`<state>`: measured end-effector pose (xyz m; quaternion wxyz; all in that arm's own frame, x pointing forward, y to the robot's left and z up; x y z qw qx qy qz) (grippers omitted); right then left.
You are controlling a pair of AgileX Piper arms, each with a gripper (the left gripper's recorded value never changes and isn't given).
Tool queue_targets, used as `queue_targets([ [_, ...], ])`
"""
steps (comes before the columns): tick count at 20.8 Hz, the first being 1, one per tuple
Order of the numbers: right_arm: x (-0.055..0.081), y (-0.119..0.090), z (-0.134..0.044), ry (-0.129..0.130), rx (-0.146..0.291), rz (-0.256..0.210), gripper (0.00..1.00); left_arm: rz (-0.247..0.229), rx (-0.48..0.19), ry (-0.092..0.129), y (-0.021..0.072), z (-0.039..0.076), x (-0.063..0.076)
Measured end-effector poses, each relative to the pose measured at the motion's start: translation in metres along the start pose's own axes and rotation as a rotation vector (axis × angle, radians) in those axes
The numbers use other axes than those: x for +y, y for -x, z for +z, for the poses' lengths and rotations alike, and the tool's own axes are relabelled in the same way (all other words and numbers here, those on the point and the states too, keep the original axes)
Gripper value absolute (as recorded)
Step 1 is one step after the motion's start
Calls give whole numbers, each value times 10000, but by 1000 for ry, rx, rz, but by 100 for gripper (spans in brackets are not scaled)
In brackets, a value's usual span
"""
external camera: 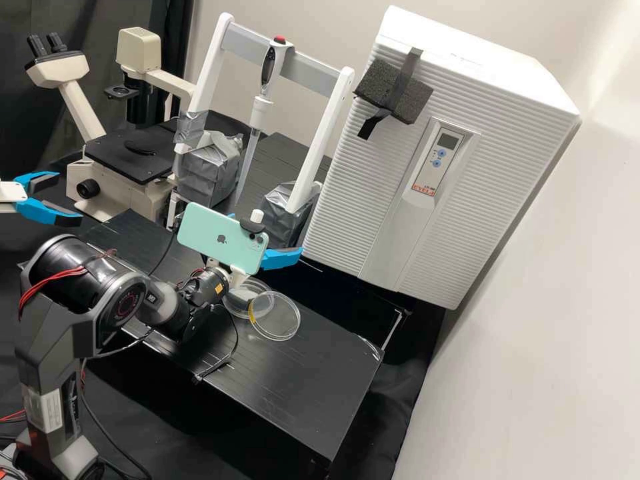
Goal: Open the bottle
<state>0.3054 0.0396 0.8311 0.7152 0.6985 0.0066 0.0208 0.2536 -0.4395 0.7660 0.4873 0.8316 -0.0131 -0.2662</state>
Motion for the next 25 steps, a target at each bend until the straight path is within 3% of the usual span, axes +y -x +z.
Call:
queue_targets([
  [8, 0, 0, 0, 0, 0, 0, 100, 0, 0, 0, 0, 0, 0],
  [11, 1, 48, -13, -31, 9, -9, 100, -6, -11, -5, 0, 10, -6],
  [16, 66, 296, -170, -62, 120, 7, 100, -7, -28, -10, -24, 43, -4],
  [19, 6, 381, -255, -72, 169, -11, 100, -6, -35, -13, -39, 56, 3],
  [21, -88, 409, -285, -72, 182, -50, 100, -5, -36, -14, -43, 57, 6],
  [25, -224, 392, -281, -67, 176, -103, 100, -5, -36, -14, -43, 57, 6],
])
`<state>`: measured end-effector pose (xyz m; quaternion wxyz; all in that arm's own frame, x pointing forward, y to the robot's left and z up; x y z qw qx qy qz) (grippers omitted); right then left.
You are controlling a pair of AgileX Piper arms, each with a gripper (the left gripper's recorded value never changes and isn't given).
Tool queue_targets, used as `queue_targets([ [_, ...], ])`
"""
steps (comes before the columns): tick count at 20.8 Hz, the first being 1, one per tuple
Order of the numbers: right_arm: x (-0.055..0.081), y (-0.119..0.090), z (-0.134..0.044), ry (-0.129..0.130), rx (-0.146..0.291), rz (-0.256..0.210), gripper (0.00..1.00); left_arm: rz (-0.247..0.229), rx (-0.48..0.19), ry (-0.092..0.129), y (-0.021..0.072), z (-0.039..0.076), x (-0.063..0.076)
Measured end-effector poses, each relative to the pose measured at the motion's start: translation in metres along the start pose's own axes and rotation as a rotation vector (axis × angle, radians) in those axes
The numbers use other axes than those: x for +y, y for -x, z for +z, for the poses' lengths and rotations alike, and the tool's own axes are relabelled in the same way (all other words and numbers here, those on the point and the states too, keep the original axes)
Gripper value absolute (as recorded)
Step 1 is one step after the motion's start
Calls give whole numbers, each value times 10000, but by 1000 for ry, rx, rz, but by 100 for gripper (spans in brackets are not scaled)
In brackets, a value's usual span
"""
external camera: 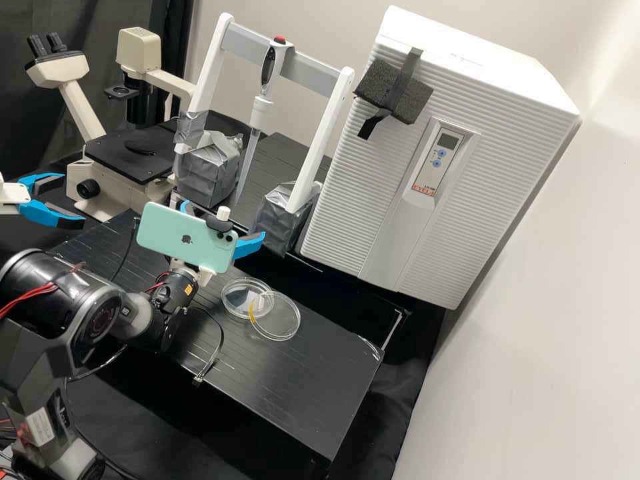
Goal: Open the bottle
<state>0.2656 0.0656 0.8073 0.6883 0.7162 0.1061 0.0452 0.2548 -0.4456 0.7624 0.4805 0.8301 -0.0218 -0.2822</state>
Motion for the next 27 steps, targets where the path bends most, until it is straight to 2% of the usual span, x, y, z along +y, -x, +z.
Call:
queue_targets([
  [2, -48, -16, 31, 15, -15, -16, 100, 0, 0, 0, 0, 0, 0],
  [5, -120, -54, 78, 10, -46, -34, 100, 0, 0, 0, 0, 0, 0],
  [7, -155, -86, 96, 16, -62, -39, 100, 0, 0, 0, 0, 0, 0],
  [9, -182, -106, 113, 28, -68, -46, 100, 0, 0, 0, 0, 0, 0],
  [13, -198, -112, 124, 29, -72, -51, 100, 0, 0, 0, 0, 0, 0],
  [14, -197, -116, 124, 29, -72, -51, 0, 0, 0, 0, 0, 0, 0],
  [19, -179, -188, 113, 23, -71, -35, 0, 0, 0, 0, 0, 0, 0],
  [22, -184, -218, 124, 44, -74, -37, 0, 0, 0, 0, 0, 0, 0],
  [25, -206, -242, 124, 43, -74, -43, 0, 0, 0, 0, 0, 0, 0],
  [27, -223, -251, 141, 54, -80, -48, 0, 0, 0, 0, 0, 0, 0],
])
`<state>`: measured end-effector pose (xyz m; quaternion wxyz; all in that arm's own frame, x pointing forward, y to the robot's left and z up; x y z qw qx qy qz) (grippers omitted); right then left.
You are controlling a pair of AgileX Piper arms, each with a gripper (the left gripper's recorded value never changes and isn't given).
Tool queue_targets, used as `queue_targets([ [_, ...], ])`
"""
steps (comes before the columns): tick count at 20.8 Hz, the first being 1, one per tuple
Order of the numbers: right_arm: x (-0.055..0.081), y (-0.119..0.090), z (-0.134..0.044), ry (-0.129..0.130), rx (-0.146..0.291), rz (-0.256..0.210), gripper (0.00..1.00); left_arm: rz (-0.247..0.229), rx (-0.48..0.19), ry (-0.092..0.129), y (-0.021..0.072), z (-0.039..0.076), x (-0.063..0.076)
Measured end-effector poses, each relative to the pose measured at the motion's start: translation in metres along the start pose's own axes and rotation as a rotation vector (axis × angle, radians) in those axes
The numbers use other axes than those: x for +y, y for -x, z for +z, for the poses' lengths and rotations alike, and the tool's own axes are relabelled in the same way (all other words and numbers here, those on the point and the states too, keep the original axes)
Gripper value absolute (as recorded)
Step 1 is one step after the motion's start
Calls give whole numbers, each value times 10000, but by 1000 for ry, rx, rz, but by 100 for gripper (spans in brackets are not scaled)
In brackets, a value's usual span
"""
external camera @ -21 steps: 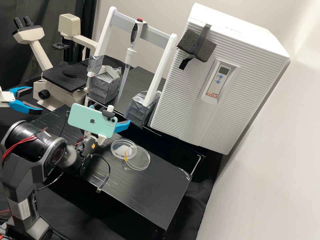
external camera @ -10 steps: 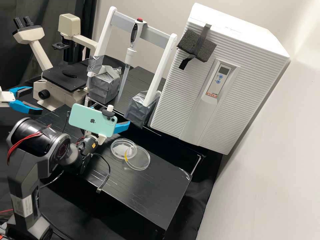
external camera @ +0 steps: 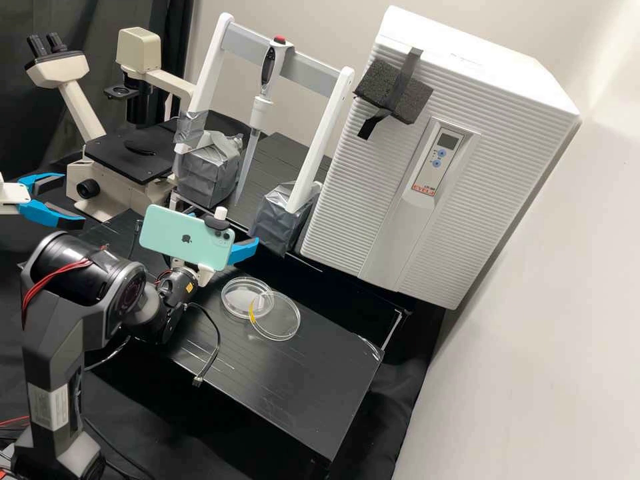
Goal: Open the bottle
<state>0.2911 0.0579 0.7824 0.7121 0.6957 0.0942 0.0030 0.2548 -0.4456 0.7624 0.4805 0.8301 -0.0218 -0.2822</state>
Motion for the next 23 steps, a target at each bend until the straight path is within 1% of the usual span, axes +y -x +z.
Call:
queue_targets([
  [7, -5, -26, 19, -1, -11, 4, 0, 0, 0, 0, 0, 0, 0],
  [23, 6, -50, 11, 0, -6, 9, 0, 0, 0, 0, 0, 0, 0],
])
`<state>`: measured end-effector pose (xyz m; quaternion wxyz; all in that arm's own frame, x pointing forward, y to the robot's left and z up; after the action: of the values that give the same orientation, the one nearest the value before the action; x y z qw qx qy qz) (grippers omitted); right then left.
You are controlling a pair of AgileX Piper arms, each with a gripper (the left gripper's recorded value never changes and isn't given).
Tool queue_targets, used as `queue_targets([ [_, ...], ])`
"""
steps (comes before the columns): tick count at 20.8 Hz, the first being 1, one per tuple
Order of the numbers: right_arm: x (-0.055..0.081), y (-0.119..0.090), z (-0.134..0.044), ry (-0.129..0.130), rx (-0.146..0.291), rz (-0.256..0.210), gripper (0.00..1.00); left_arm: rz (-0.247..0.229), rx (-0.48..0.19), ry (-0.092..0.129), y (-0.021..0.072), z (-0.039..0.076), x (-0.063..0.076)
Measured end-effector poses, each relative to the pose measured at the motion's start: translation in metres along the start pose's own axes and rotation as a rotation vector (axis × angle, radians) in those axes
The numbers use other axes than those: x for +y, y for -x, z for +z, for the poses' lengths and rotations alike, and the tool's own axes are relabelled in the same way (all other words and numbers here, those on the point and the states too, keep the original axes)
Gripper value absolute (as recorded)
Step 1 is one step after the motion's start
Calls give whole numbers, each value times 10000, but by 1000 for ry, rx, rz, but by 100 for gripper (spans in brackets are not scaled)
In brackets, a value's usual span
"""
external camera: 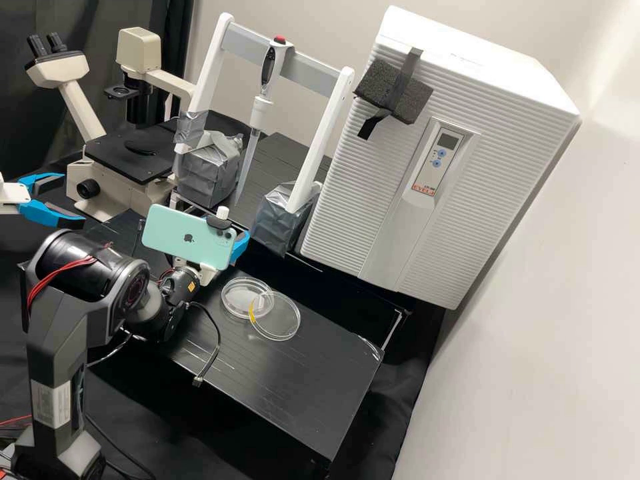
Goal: Open the bottle
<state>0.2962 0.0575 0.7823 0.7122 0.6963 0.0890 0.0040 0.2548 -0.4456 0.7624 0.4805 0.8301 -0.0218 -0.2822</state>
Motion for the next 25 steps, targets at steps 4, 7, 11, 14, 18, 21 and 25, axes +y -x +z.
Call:
queue_targets([
  [4, 0, 0, 0, 0, 0, 0, 0, 0, 0, 0, 0, 0, 0],
  [7, 0, 0, 0, 0, 0, 0, 0, 0, 0, 0, 0, 0, 0],
  [11, -16, 0, -17, 0, 6, -5, 0, 0, 0, 0, 0, 0, 0],
  [14, -32, -18, -56, 0, 18, -12, 0, 0, 0, 0, 0, 0, 0],
  [18, -47, -34, -109, 0, 35, -17, 0, 0, 0, 0, 0, 0, 0],
  [21, -52, -34, -114, -1, 36, -18, 0, 0, 0, 0, 0, 0, 0],
  [25, -37, -55, -127, -2, 38, -14, 0, 0, 0, 0, 0, 0, 0],
])
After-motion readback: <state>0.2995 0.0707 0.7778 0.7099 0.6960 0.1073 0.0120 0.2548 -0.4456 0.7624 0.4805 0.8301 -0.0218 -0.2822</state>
